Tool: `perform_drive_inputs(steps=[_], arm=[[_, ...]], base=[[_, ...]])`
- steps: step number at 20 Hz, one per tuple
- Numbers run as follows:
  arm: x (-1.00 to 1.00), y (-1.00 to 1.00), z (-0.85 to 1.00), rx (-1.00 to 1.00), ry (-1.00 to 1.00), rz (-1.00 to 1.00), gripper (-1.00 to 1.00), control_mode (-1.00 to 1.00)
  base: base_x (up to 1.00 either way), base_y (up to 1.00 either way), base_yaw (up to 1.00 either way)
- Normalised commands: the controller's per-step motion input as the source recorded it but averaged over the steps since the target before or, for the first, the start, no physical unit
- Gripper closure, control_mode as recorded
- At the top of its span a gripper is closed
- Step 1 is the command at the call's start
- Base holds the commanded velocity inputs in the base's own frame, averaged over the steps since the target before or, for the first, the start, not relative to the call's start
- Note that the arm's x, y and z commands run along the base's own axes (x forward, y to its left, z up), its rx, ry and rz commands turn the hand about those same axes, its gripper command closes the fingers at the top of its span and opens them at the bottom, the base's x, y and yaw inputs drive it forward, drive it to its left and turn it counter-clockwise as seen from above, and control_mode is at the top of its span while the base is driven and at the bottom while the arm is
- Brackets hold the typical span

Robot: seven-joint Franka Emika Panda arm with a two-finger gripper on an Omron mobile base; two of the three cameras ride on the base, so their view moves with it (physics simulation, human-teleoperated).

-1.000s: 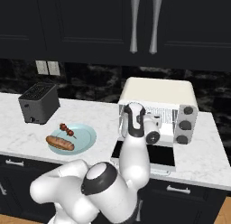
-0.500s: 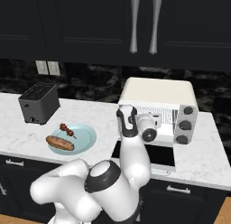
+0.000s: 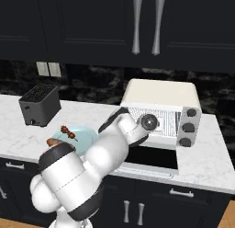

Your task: Pick up the kebab skewer and baguette bread, and place them inside the toaster oven. Close the toaster oven door and start by setting the timer.

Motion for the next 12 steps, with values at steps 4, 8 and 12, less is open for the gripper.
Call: perform_drive_inputs(steps=[4, 8, 12], arm=[[-1.0, -0.1, -0.4, 0.01, 0.38, 0.0, -1.0, -1.0], [-1.0, -0.06, -0.37, 0.02, 0.32, 0.0, -1.0, -1.0], [-0.91, 0.0, -0.08, 0.03, 0.25, 0.0, -1.0, -1.0]], base=[[0.0, 0.0, 0.0], [0.0, 0.0, 0.0], [0.0, 0.0, 0.0]])
